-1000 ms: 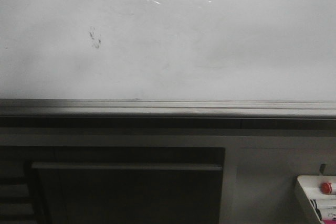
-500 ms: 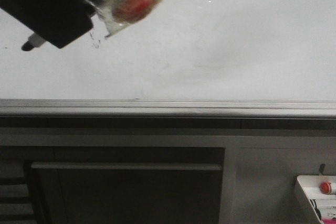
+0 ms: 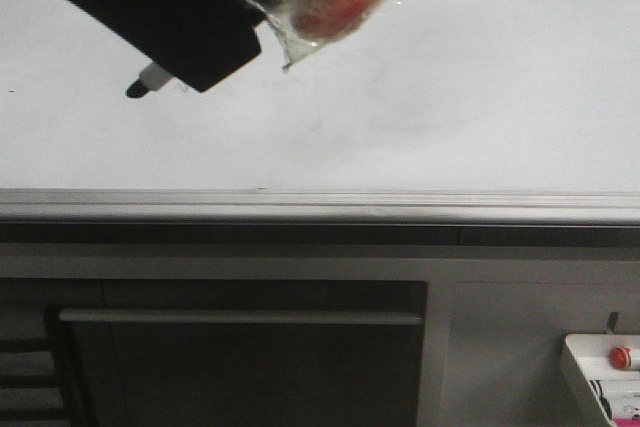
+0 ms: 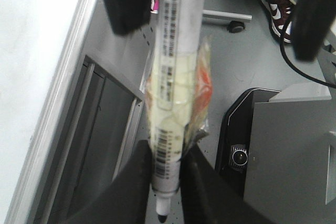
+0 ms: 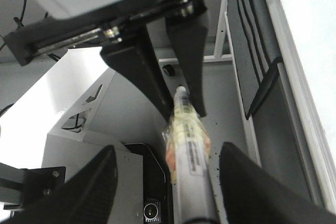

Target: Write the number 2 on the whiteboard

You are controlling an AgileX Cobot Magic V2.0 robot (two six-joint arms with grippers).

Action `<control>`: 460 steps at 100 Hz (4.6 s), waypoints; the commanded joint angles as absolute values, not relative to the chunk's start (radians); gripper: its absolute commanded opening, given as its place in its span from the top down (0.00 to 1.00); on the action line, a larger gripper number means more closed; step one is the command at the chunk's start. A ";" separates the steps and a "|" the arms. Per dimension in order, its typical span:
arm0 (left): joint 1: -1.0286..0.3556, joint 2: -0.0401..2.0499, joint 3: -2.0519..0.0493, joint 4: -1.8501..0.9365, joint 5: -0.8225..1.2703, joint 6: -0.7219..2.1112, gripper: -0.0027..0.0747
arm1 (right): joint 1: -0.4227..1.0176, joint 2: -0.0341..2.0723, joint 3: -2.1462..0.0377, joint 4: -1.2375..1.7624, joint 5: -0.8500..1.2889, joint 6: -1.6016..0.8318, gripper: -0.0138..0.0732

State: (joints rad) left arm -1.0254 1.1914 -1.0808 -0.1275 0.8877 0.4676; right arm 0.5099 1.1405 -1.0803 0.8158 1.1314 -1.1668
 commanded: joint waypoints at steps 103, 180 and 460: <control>-1.032 1.176 -1.114 -0.124 0.827 0.512 0.98 | 0.615 1.179 -1.112 0.759 1.007 -1.309 0.56; -1.032 1.176 -1.114 -0.124 0.773 0.546 0.98 | 0.615 1.179 -1.112 0.757 1.003 -1.309 0.64; -0.575 0.708 -0.746 0.210 0.581 -0.068 0.29 | 0.252 1.481 -1.440 0.804 1.102 -0.685 0.81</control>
State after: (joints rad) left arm -0.5782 0.6892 -0.7175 0.2039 0.6562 -0.0582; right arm 0.2516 1.4698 -1.3791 0.7595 1.1129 -0.6711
